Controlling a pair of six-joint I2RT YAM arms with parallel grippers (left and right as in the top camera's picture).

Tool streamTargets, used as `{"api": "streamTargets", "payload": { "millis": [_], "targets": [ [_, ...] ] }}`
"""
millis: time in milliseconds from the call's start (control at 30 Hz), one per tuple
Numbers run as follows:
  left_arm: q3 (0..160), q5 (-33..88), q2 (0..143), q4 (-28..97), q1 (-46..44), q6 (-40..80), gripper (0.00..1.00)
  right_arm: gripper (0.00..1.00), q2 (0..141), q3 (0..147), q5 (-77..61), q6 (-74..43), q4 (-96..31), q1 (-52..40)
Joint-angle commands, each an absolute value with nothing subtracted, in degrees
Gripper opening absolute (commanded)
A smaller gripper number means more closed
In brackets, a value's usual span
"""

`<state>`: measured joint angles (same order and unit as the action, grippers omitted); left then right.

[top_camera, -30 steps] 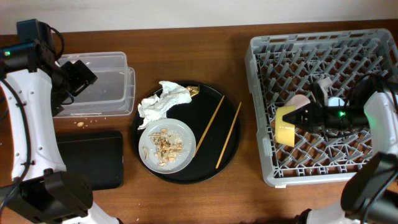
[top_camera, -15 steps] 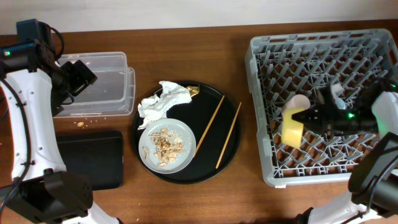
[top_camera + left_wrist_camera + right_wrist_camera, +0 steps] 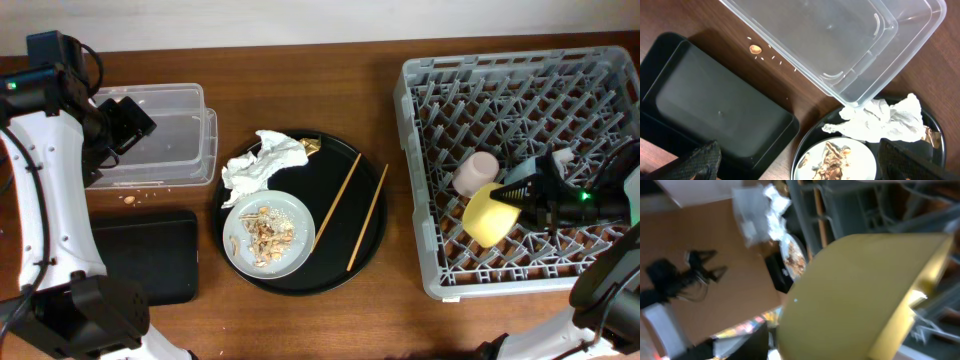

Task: Sort waste into correct bins and load items into the dishwasher rack
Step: 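Lower the yellow bowl into the rack front and open the gripper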

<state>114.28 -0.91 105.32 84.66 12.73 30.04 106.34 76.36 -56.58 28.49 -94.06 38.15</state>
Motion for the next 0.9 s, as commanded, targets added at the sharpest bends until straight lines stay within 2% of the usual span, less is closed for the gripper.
{"api": "streamTargets", "payload": {
  "millis": [0, 133, 200, 300, 433, 500, 567, 633, 667, 767, 867],
  "targets": [
    [115.3, -1.3, 103.7, 84.7, 13.0, 30.6, 0.99, 0.57, 105.7, 80.3, -47.8, 20.4, -94.0, 40.3],
    [115.3, -1.3, 103.7, 84.7, 13.0, 30.6, 0.99, 0.76, 103.2, 87.3, -38.5, 8.5, -93.8, 40.9],
    [115.3, -1.3, 103.7, 84.7, 13.0, 30.6, 0.99, 0.81, 102.1, 90.4, -34.0, 3.6, -93.9, 40.9],
    [115.3, -1.3, 103.7, 84.7, 13.0, 30.6, 0.99, 0.82, 99.7, 95.5, -29.4, -2.2, -94.3, 40.9],
    [115.3, -1.3, 103.7, 84.7, 13.0, 30.6, 0.99, 0.8, 95.3, 98.2, -29.0, -3.5, -94.5, 40.8],
    [115.3, -1.3, 103.7, 84.7, 13.0, 30.6, 0.99, 0.68, 93.8, 97.9, -25.8, -3.5, -95.5, 39.6],
    [115.3, -1.3, 103.7, 84.7, 13.0, 30.6, 0.99, 0.32, 93.2, 96.8, -23.4, -3.5, -96.3, 36.9],
    [115.3, -1.3, 103.7, 84.7, 13.0, 30.6, 0.99, 0.09, 93.3, 95.2, -21.8, -3.6, -96.2, 33.8],
    [115.3, -1.3, 103.7, 84.7, 13.0, 30.6, 0.99, 0.04, 93.3, 93.4, -20.0, -5.1, -95.3, 31.9],
    [115.3, -1.3, 103.7, 84.7, 13.0, 30.6, 0.99, 0.04, 93.3, 86.1, -12.9, -11.0, -91.4, 26.9],
    [115.3, -1.3, 103.7, 84.7, 13.0, 30.6, 0.99, 0.04, 93.3, 78.6, -12.8, -11.9, -87.0, 23.7]
  ]
}}
